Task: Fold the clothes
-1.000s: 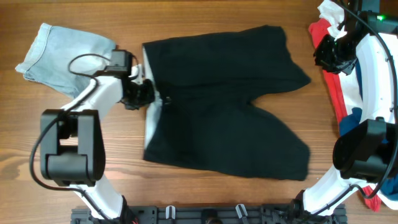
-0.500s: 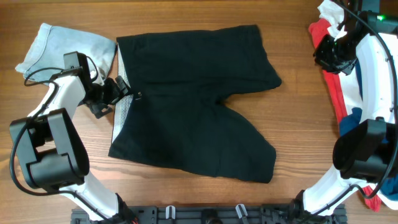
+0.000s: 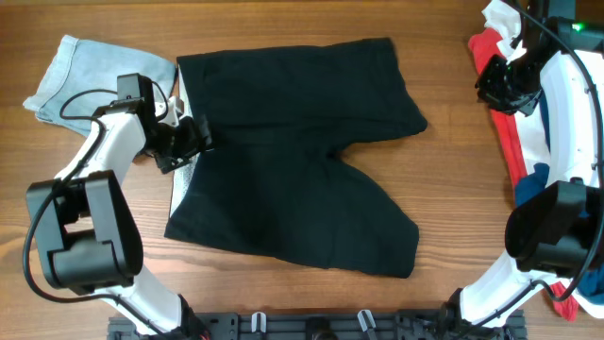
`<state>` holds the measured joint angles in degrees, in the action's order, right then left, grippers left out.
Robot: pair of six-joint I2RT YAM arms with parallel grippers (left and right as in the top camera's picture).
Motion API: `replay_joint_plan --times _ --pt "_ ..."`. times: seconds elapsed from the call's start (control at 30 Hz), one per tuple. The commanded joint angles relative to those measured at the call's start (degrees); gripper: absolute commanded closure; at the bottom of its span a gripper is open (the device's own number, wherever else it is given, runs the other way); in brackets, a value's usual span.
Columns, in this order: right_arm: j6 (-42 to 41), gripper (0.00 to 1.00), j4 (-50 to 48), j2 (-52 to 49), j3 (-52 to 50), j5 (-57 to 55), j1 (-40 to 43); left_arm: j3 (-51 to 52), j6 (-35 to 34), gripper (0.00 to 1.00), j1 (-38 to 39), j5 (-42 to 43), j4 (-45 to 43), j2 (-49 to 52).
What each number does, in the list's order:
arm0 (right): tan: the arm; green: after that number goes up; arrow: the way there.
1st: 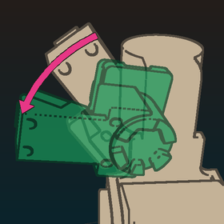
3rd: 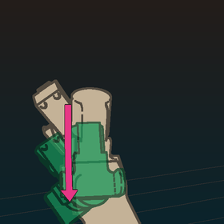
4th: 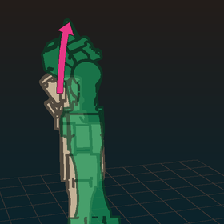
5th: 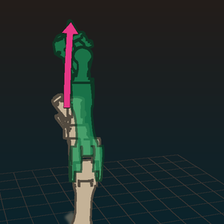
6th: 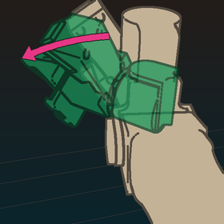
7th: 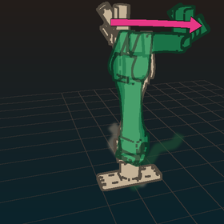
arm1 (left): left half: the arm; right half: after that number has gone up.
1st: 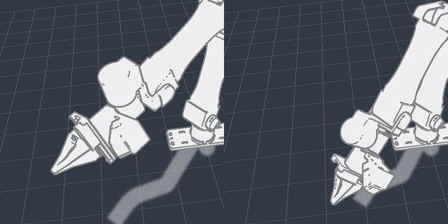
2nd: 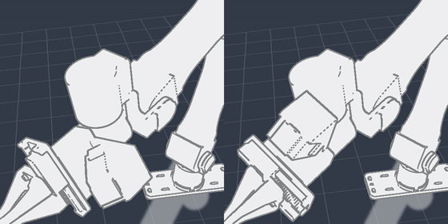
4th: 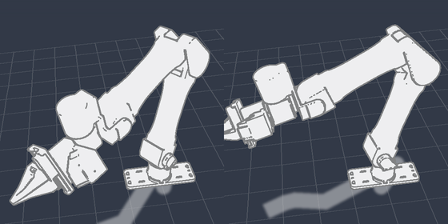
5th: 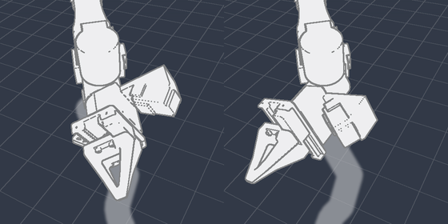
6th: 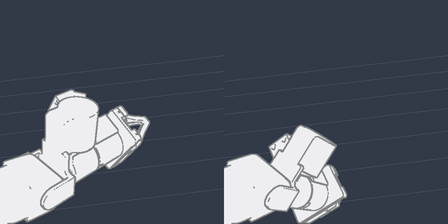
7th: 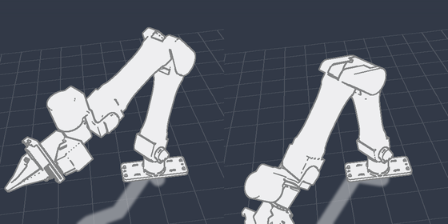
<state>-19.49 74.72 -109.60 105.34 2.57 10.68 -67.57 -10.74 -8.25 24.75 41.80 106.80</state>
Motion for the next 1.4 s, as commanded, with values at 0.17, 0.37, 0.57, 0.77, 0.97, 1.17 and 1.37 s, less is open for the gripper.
replay_joint_plan --times 0.17,0.37,0.57,0.77,0.97,1.17,1.37 --pt "2.9 0.8 2.3 2.7 0.0 0.5 -2.4 -0.6 1.4 0.0 1.0 -5.5 3.7 -14.6" --pt "0.6 0.8 2.8 8.2 0.0 -3.7 -10.1 -0.6 1.0 0.0 3.9 -11.6 11.8 -23.6" --pt "-2.1 0.8 3.0 13.5 -1.5 -4.1 -17.4 -0.6 -2.2 0.0 4.0 -11.6 18.6 -27.6" --pt "-3.2 0.79 1.7 20.3 -10.4 0.9 -19.7 -0.6 -2.1 0.0 4.0 -11.6 23.8 -28.5" --pt "-3.5 0.79 -3.9 30.5 -25.0 6.2 -19.7 -0.6 -5.8 0.0 4.0 -11.3 29.1 -28.5" --pt "-8.0 0.68 -8.8 45.8 -42.9 8.0 -21.9 1.1 -8.7 0.0 4.0 -11.4 33.7 -28.5" --pt "-17.7 0.4 -8.3 53.0 -54.9 12.7 -27.2 9.5 -13.9 0.0 4.0 -11.3 31.0 -28.5"
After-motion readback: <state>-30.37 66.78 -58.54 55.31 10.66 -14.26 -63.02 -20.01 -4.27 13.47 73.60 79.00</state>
